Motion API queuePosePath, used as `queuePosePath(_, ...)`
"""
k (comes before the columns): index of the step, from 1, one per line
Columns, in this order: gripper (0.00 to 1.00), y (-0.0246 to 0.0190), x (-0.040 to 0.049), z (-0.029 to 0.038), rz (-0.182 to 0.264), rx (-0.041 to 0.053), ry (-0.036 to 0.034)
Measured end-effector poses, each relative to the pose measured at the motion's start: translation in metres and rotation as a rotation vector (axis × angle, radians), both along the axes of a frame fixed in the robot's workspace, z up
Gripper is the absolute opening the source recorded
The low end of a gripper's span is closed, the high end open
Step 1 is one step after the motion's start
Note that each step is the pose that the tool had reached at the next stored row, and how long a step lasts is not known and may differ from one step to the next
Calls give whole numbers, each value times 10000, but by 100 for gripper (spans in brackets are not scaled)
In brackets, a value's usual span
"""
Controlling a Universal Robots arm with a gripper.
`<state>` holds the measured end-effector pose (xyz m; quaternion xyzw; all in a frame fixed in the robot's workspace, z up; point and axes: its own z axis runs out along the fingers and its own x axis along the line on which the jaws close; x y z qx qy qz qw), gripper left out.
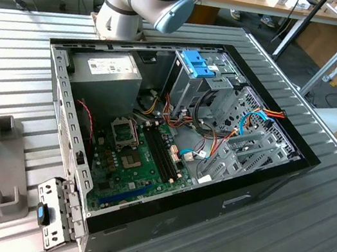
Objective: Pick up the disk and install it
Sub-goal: 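Pick up the disk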
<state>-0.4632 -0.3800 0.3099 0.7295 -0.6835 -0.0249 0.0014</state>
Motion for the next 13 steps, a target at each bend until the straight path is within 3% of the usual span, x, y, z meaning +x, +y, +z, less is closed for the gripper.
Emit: queuePosePath(13,37,0,2,0,0,0,1)
